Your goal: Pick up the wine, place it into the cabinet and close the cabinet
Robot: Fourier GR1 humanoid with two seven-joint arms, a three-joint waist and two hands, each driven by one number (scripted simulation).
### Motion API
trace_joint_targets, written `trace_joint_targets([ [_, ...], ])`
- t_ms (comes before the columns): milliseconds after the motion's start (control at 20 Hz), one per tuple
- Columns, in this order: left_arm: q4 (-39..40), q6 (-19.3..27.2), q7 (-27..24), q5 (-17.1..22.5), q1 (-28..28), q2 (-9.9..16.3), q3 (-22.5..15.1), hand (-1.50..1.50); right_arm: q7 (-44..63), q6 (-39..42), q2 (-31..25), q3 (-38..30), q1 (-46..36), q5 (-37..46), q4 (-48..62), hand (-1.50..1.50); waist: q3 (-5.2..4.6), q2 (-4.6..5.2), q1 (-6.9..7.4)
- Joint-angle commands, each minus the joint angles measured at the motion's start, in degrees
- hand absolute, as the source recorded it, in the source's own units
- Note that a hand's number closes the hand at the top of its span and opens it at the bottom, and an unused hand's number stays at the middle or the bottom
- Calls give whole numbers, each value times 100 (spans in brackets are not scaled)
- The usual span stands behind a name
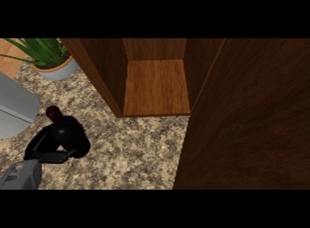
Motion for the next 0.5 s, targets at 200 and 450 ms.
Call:
trace_joint_targets([
  [200,-49,-624,-1254,-101,114,96,-193,150,182,-99,-200,110,330,241,-830,-150,3,-4,42],
  [450,-531,1444,-1185,-11,723,-540,15,150,136,-183,-352,245,571,372,-1033,-150,20,-49,163],
])
